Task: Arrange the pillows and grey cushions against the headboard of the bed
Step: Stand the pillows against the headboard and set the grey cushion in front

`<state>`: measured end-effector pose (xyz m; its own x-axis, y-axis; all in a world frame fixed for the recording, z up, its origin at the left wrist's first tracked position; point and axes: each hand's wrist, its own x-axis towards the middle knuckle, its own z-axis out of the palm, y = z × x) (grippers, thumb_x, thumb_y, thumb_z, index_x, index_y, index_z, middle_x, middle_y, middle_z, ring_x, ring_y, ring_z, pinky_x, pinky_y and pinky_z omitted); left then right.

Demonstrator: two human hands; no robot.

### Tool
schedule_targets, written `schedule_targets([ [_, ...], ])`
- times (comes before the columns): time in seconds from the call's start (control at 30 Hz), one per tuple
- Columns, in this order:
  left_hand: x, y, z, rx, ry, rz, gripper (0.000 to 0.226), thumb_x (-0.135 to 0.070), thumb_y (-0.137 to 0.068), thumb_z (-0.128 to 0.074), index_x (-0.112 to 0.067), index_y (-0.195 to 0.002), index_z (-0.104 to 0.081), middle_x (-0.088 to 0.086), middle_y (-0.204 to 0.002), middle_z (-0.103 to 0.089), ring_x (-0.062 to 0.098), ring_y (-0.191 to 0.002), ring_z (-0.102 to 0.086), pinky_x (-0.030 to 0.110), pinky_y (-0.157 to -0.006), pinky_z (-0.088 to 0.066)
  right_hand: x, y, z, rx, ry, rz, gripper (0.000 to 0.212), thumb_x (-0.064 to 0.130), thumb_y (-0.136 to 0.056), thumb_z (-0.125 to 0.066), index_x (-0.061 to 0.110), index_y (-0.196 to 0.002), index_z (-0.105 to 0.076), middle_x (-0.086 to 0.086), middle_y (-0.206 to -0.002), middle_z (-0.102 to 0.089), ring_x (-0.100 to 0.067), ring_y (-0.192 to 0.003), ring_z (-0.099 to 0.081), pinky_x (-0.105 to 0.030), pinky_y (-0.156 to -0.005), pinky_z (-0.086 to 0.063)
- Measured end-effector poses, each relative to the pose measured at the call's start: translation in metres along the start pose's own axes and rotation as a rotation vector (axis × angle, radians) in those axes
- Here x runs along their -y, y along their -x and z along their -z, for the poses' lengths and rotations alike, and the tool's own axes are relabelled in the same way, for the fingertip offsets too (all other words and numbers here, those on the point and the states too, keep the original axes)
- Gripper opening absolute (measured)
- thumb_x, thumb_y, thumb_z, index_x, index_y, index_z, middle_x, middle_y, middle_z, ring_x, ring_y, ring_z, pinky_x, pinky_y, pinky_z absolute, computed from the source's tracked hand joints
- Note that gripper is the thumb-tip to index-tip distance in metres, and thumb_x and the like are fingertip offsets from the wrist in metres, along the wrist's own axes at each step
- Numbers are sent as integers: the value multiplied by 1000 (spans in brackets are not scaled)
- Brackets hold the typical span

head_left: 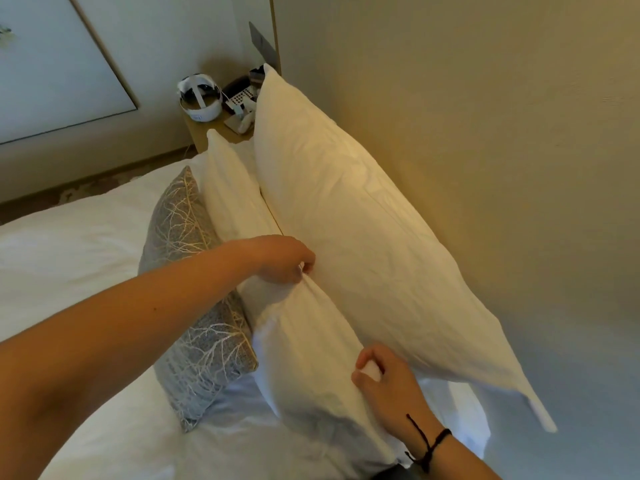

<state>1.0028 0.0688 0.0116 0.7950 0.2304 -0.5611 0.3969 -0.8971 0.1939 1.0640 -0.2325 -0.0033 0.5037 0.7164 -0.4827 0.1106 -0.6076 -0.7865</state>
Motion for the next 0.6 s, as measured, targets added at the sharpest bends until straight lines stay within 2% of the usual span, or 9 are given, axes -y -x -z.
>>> schedule_targets([
  [0.07, 1, -1, 4, -96, -19, -50, 14, -31, -96, -55, -29, -105, -65, -9, -90, -44, 14, -83, -44, 30, -72, -33, 3, 9, 10, 8, 33, 79, 24, 11, -84, -67, 31, -74, -60, 8, -85, -64, -5, -82, -57, -18, -71, -41],
  [0.23, -2, -2, 9, -280, -8, -102, 19, -27, -98, -53, -21, -101, -70, -9, -91, -46, 16, -80, -49, 29, -69, -33, 2, 25, 28, -83, 81, 230, 25, 13, -86, -68, 37, -79, -68, 18, -86, -63, -3, -83, -58, -13, -68, -38],
  [0.3, -8, -3, 7, -315, -5, -121, 20, -27, -99, -53, -19, -101, -71, -7, -93, -50, 18, -84, -54, 30, -69, -36, -5, 29, 30, -130, 139, 251, 28, 9, -86, -68, 36, -77, -69, 11, -82, -63, -7, -81, -59, -16, -70, -41],
  [0.4, -17, -7, -2, -331, -12, -138, 20, -26, -97, -54, -20, -102, -72, -4, -103, -59, 20, -91, -57, 32, -72, -42, -20, 25, 28, -181, 375, 242, 22, 7, -88, -64, 27, -81, -71, 5, -84, -58, -13, -80, -59, -29, -74, -45],
  [0.53, -22, -17, -18, -295, -68, -81, 18, -26, -95, -52, -24, -101, -69, -4, -108, -61, 21, -96, -58, 30, -72, -41, -29, 15, 18, -7, 644, 112, 21, 21, -96, -48, 29, -100, -67, 2, -101, -58, -15, -93, -58, -23, -75, -40],
  [0.6, -18, -19, -22, -283, -117, -23, 18, -27, -94, -51, -26, -100, -68, -4, -108, -61, 22, -96, -60, 31, -71, -43, -27, 8, 14, 79, 685, 65, 22, 20, -93, -46, 29, -97, -66, 3, -101, -62, -14, -91, -56, -22, -75, -40],
])
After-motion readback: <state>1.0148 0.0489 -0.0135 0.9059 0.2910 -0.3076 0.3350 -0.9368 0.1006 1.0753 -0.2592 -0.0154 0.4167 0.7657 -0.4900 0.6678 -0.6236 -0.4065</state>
